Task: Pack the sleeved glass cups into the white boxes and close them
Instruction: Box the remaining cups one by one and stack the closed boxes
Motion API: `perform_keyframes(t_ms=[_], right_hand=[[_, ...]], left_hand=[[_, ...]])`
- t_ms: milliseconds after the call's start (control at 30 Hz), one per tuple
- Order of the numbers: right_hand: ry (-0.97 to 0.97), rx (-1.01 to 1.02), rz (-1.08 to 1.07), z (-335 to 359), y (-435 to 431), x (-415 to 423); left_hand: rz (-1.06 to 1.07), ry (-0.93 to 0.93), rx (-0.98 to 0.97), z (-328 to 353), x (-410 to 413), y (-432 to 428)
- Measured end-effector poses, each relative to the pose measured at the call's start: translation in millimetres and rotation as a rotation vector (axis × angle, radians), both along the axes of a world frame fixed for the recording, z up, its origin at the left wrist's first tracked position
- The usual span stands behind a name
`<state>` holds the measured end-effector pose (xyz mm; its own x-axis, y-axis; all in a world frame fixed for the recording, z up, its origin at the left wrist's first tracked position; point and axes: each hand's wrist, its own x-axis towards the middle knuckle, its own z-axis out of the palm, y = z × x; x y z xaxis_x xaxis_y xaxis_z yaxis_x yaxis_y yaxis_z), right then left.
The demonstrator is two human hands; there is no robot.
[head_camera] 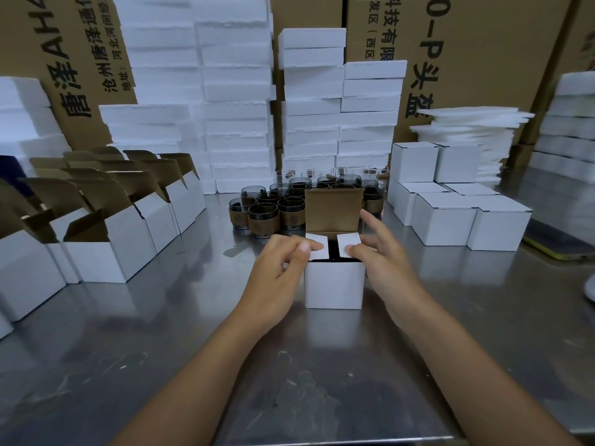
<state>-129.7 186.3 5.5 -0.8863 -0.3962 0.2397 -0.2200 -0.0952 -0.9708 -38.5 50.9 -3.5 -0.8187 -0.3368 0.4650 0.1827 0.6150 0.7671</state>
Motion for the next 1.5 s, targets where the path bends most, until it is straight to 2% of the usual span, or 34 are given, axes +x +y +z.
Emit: perform_keyframes(t_ms=[233, 400, 567, 867, 1200, 1500], right_hand=[[-0.012, -0.05, 0.02, 0, 1, 2], [-0.029, -0.051, 0.013, -1, 2, 2], [-0.084, -0.048, -0.022, 2, 1, 4], [0.213, 0.035, 0.013, -3, -1, 17], [0.275, 0.043, 0.013, -6, -1, 15], [0.255, 0.069, 0.039, -8, 3, 18]], left_hand=[[-0.03, 0.034, 0.198, 1, -5, -4], [-0.067, 0.021, 0.169, 1, -5, -4], [-0.109, 0.013, 0.281, 5, 1, -1], [-0.193, 0.064, 0.29, 3, 1, -1], [-0.218, 0.092, 0.325, 1, -1, -5], [-0.254, 0.032, 0.424, 2, 2, -7]])
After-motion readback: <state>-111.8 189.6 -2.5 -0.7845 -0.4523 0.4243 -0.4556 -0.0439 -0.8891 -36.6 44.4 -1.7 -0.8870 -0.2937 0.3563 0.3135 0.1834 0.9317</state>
